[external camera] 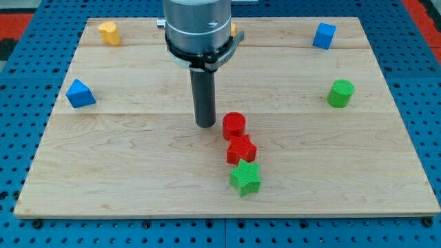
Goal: Move the red circle slightly to the left
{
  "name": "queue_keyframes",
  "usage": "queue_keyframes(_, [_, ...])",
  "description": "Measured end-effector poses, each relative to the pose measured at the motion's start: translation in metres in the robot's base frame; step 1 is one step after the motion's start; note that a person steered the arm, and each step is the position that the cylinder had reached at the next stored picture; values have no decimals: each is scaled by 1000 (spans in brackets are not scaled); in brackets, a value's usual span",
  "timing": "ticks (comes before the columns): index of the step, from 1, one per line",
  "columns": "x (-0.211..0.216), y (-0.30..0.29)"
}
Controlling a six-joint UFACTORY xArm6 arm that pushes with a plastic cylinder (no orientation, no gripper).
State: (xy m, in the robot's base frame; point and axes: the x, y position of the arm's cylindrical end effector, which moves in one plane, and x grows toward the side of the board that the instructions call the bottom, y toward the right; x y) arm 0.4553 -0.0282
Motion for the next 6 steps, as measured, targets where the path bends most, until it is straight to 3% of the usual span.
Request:
queue_keyframes(1, [-24, 39])
queue_keyframes(2, [-16, 60])
queue_keyframes(5, [-7, 47])
queue_keyframes(6, [-7, 79])
